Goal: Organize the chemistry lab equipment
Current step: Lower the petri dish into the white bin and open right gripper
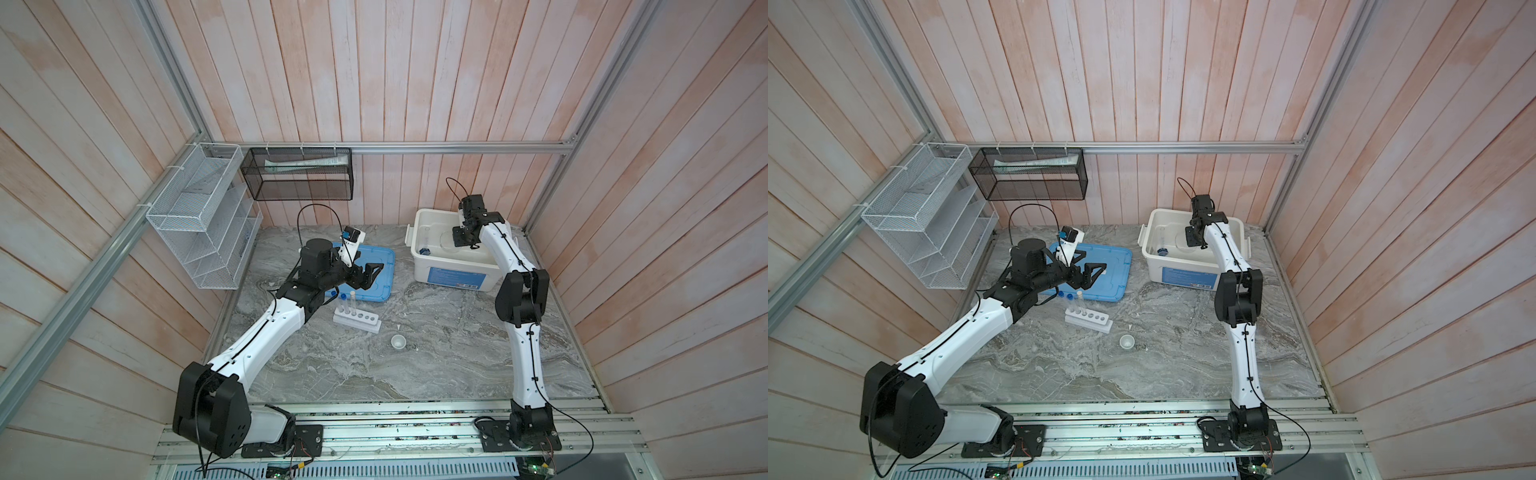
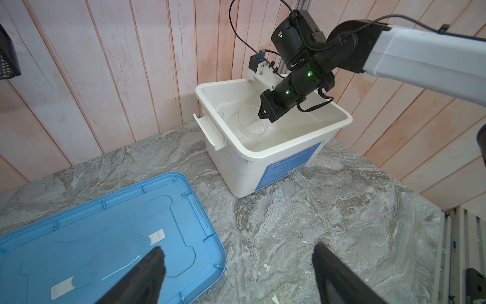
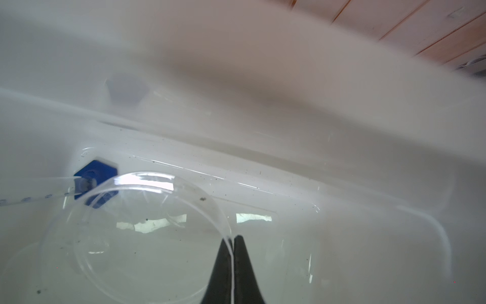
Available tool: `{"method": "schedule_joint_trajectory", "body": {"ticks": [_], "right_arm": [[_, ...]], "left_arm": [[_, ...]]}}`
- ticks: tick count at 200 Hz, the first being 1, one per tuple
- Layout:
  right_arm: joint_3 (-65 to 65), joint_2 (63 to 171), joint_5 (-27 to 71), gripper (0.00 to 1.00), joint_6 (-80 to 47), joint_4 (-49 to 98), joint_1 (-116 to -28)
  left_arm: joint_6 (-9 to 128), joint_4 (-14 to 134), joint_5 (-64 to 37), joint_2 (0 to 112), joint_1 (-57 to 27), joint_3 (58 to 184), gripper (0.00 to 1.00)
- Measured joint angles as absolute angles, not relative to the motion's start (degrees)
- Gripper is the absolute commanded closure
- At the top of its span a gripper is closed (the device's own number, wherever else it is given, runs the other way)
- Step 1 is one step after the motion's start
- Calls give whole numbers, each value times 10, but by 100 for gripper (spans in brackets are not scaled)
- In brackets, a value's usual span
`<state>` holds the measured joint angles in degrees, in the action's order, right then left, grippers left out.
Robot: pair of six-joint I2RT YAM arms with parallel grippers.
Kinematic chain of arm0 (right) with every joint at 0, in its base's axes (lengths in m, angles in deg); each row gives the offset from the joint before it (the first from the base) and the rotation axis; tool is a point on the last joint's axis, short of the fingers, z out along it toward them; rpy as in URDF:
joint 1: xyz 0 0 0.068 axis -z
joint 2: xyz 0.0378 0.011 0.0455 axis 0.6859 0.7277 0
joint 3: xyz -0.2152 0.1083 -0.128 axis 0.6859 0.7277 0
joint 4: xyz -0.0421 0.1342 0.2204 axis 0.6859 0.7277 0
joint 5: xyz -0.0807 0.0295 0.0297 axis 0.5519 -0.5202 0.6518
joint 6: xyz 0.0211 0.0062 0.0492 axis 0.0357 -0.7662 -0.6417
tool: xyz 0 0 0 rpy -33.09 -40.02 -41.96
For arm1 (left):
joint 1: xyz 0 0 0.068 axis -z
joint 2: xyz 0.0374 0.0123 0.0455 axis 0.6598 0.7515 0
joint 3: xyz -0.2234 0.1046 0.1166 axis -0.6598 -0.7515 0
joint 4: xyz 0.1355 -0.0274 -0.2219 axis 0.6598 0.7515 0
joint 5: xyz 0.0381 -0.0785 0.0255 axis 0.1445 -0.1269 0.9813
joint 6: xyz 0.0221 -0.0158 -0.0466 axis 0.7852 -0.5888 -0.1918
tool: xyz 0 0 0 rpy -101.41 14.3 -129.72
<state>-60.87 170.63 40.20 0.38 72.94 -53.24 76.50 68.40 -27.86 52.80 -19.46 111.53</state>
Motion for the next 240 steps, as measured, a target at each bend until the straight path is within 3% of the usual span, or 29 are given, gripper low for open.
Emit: {"method": "schedule_joint_trajectory", "body": {"ticks": [168, 240], "right_arm": [[-607, 1726, 387, 99, 3, 677, -532], [-541, 1680, 393, 99, 4, 686, -535]], "left_arm": [[764, 686, -267, 526, -193, 1115, 11], [762, 678, -267, 518, -191, 1109, 11]]}}
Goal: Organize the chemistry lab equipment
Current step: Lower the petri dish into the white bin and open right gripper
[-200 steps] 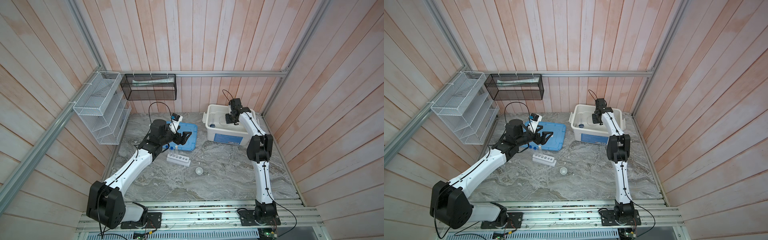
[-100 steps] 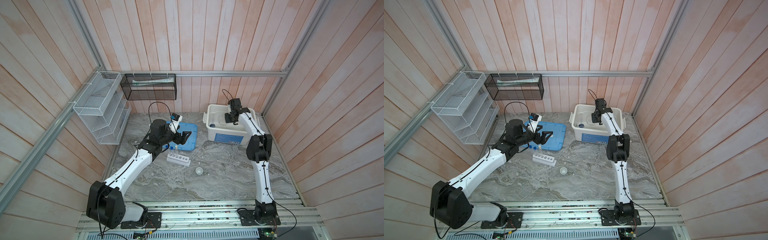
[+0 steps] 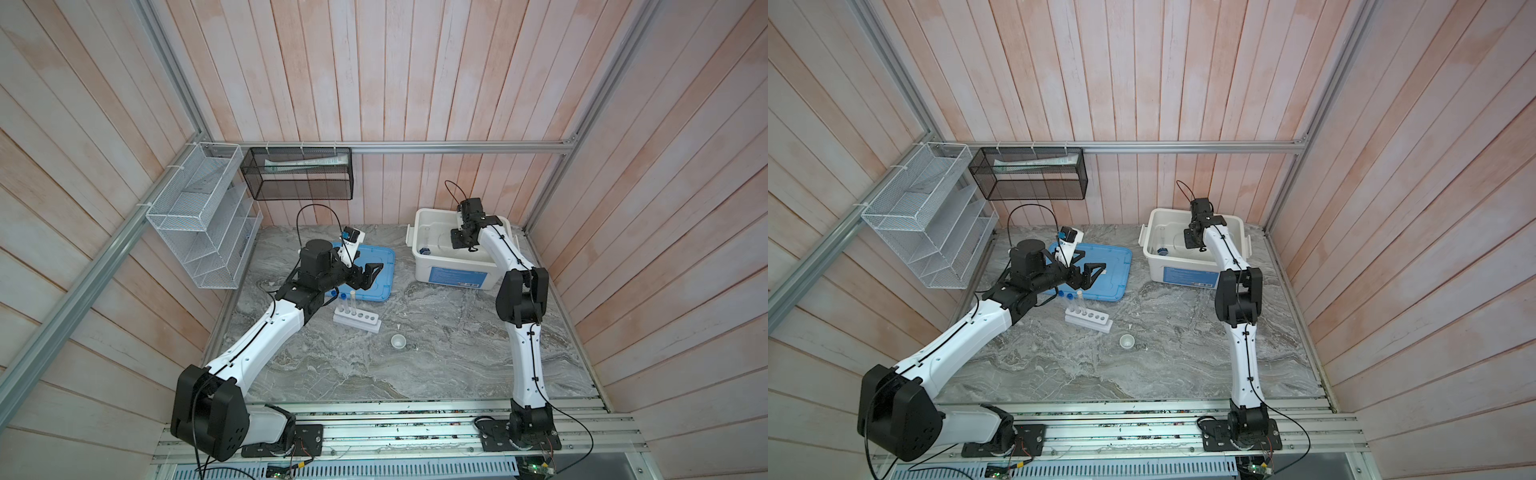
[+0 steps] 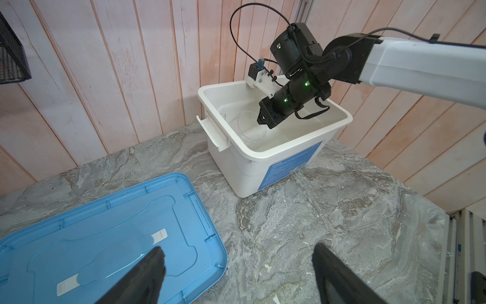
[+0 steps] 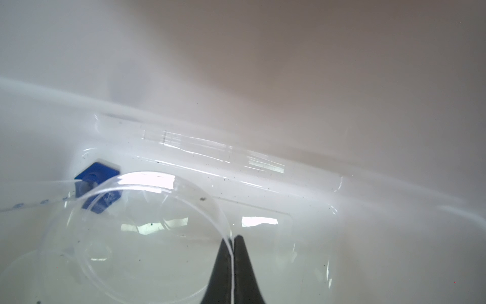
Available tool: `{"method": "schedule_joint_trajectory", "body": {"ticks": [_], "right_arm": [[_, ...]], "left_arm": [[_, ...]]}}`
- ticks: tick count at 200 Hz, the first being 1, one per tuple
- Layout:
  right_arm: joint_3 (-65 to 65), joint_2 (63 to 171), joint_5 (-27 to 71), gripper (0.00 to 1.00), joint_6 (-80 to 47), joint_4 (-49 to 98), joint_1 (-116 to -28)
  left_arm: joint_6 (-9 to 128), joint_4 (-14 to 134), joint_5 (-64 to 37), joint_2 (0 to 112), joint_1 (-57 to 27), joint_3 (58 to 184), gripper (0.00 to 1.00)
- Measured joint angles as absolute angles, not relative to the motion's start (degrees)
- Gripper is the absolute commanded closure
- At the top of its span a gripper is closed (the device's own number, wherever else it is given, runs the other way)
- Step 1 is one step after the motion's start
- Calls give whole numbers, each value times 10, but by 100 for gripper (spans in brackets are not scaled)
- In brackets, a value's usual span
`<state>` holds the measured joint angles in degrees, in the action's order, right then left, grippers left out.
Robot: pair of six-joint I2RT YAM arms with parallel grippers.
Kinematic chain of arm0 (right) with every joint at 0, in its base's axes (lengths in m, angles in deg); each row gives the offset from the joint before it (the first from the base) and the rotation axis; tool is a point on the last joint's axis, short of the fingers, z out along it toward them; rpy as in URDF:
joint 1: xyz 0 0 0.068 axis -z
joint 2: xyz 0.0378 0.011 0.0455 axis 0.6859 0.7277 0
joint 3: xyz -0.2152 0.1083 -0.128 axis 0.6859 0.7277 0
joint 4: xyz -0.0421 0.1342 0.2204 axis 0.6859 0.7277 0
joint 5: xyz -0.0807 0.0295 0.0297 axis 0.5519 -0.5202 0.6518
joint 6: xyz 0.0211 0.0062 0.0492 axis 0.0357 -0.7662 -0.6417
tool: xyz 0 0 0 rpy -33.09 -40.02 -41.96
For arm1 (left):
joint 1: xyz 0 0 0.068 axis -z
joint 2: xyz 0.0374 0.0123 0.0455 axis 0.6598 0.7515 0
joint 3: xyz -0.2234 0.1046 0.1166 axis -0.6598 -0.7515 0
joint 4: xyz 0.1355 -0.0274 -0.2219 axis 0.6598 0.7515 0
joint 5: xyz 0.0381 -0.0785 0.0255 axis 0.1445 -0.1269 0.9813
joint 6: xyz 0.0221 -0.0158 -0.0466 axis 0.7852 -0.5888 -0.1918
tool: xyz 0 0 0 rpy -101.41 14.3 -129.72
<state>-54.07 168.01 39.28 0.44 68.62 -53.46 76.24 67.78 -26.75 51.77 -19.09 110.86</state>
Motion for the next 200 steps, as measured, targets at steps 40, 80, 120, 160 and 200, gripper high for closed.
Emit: {"method": "schedule_joint_trajectory", "body": {"ticks": [40, 80, 120, 160, 200], "right_arm": [[-518, 1664, 400, 99, 4, 685, -537], [-514, 1664, 400, 99, 4, 684, -537], [-514, 1665, 400, 100, 4, 681, -537], [-511, 1669, 400, 99, 2, 676, -537], [-481, 1669, 400, 99, -1, 668, -537]], "left_arm": [[760, 675, -267, 518, -191, 1107, 11], [760, 673, -267, 516, -191, 1104, 11], [760, 673, -267, 513, -191, 1104, 11], [760, 674, -266, 513, -191, 1104, 11], [760, 674, -265, 513, -191, 1104, 11]]}}
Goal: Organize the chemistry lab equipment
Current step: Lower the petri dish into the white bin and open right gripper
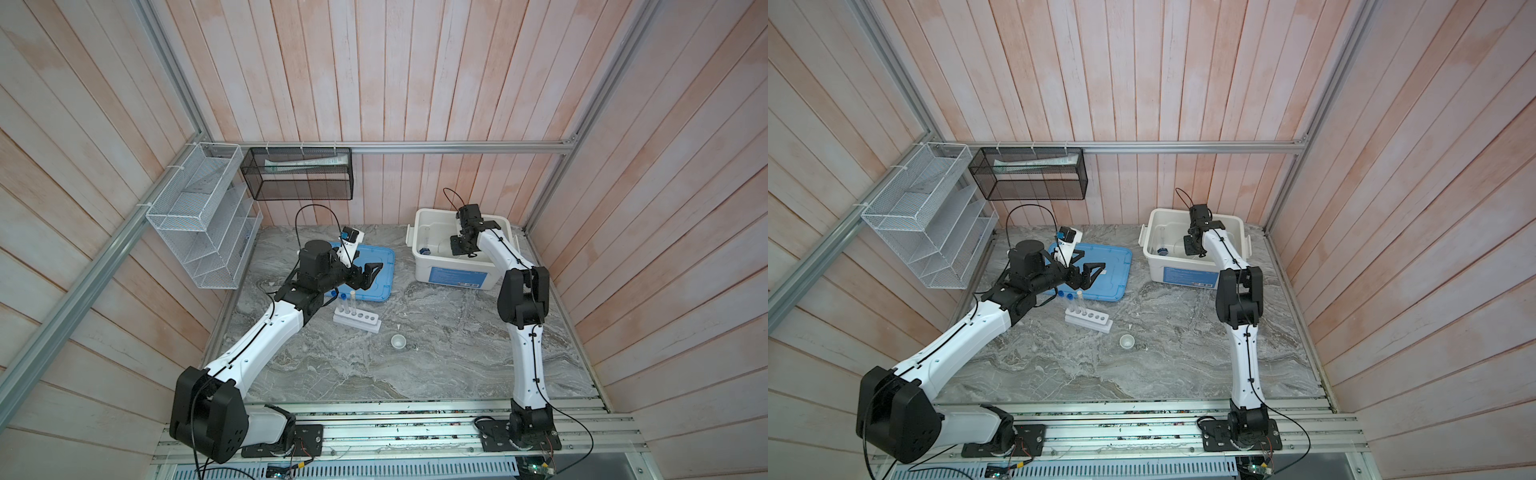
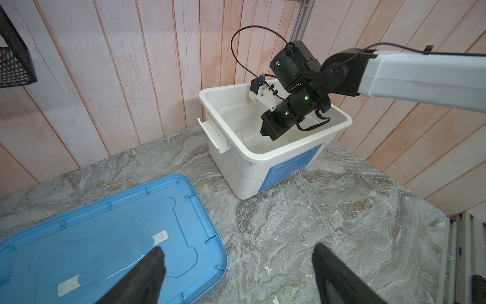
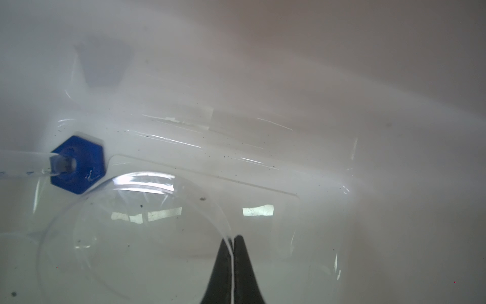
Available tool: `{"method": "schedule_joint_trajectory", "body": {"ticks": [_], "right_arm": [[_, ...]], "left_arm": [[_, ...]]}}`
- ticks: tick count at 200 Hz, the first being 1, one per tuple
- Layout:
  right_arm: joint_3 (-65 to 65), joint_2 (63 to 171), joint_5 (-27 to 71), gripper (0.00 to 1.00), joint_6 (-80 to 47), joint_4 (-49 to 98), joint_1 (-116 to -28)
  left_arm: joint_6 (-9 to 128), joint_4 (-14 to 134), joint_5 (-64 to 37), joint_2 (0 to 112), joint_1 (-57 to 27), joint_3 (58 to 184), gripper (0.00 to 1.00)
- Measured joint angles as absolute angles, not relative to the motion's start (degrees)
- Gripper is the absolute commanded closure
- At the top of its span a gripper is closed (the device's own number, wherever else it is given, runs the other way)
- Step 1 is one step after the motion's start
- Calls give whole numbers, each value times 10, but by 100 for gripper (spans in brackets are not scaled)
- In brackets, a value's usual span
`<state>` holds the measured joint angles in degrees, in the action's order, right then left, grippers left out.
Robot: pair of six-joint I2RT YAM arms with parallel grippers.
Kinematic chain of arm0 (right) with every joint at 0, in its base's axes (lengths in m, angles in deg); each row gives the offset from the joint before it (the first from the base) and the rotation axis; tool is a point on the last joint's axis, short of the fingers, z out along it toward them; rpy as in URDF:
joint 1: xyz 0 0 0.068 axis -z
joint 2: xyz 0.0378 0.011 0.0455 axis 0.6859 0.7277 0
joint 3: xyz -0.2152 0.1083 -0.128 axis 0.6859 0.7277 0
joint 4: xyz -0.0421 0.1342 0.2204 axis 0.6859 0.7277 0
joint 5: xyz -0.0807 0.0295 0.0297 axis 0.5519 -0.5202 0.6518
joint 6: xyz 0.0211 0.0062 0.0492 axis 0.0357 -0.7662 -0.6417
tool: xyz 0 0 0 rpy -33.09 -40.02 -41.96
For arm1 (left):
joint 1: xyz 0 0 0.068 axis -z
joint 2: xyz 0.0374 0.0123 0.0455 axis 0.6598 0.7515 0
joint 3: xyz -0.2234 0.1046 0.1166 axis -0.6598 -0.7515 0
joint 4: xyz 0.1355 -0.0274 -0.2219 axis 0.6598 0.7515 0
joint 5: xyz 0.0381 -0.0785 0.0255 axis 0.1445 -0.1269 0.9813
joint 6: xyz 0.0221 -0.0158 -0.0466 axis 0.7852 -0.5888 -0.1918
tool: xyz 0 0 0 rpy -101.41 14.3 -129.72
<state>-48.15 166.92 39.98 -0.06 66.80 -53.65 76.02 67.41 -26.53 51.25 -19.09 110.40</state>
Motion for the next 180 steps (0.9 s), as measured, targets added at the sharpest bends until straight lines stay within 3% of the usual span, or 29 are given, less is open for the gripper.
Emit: {"method": "schedule_joint_trajectory", "body": {"ticks": [180], "right_arm": [[-483, 1691, 395, 92, -7, 658, -532]], "left_arm": [[760, 675, -264, 505, -191, 1100, 11]]}}
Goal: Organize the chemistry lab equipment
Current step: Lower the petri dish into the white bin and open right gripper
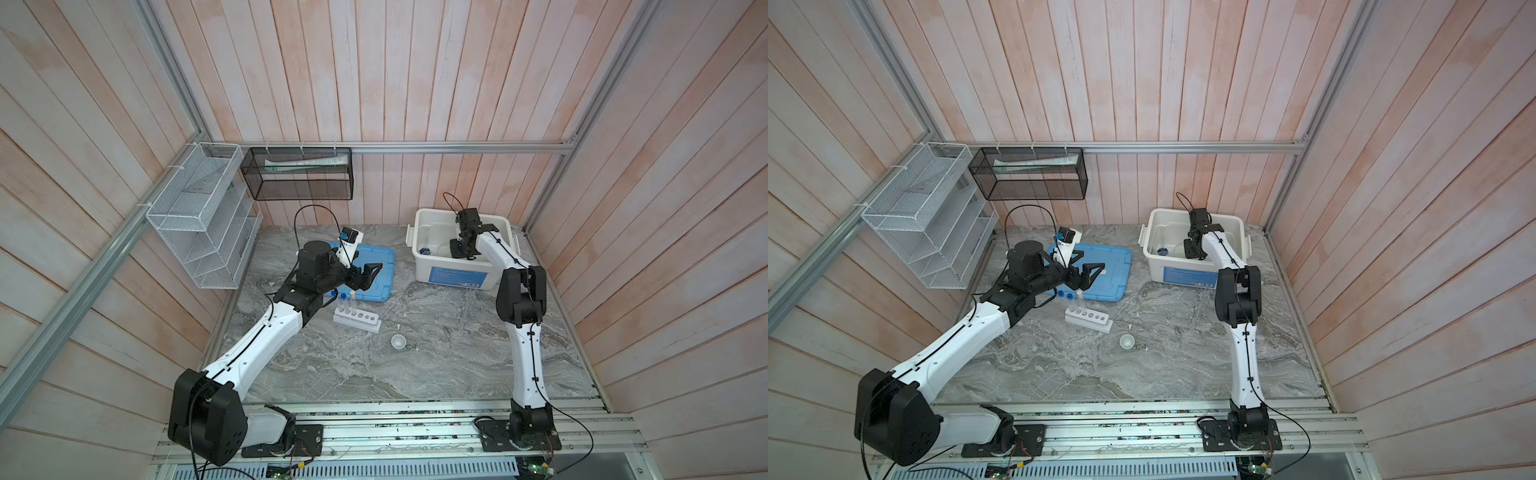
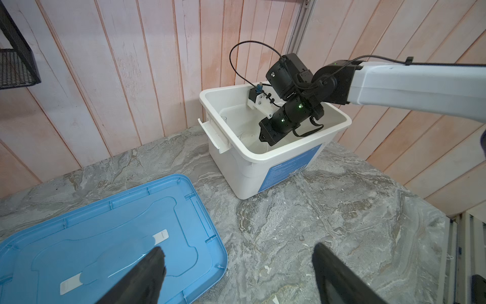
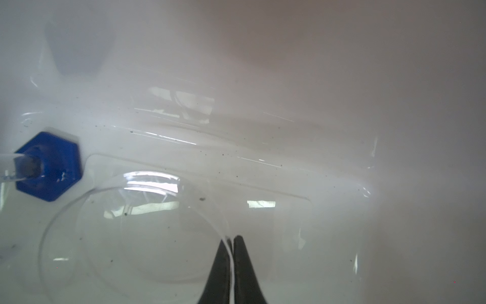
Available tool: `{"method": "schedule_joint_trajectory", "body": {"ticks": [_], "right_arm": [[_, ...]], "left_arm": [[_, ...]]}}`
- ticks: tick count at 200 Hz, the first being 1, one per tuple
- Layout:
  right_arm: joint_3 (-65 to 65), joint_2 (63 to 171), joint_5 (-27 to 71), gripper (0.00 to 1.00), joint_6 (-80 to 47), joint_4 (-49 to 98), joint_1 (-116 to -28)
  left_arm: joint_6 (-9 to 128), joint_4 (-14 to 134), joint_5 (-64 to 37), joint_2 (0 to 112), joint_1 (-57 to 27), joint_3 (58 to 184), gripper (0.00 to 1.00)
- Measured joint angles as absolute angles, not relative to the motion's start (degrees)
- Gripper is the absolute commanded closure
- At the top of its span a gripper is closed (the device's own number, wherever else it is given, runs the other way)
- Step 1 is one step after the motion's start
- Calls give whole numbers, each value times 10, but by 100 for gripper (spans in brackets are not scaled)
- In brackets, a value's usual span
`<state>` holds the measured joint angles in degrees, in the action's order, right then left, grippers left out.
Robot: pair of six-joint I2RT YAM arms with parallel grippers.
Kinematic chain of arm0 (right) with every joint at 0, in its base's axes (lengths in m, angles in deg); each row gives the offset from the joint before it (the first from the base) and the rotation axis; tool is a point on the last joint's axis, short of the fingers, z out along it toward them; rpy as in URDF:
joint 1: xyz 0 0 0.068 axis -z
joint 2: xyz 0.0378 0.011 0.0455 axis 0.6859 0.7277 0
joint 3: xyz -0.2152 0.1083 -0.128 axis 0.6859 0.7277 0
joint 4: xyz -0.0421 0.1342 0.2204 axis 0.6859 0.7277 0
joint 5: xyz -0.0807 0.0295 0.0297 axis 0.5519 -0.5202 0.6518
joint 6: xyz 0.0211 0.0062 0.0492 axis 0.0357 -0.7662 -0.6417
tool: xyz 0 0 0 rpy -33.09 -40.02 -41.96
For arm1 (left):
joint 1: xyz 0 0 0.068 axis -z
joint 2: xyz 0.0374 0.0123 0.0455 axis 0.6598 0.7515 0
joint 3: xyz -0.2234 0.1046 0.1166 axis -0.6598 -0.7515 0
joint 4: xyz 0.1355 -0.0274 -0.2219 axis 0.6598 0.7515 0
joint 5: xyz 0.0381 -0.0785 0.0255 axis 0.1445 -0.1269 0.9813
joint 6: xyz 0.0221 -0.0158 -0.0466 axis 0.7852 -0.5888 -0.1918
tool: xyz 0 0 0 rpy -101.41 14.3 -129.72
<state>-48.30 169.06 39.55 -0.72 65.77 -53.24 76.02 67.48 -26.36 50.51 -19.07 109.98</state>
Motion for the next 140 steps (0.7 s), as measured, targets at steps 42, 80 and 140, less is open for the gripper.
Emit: {"method": "schedule_joint_trajectory", "body": {"ticks": [42, 80, 140], "right_arm": [[-483, 1691, 392, 87, -9, 658, -532], [-483, 1691, 389, 86, -9, 658, -532], [-490, 1691, 387, 84, -9, 666, -532]], "left_arm": [[760, 675, -264, 502, -191, 1092, 11], [760, 673, -264, 499, -191, 1088, 11], [760, 673, -264, 498, -191, 1088, 11]]}}
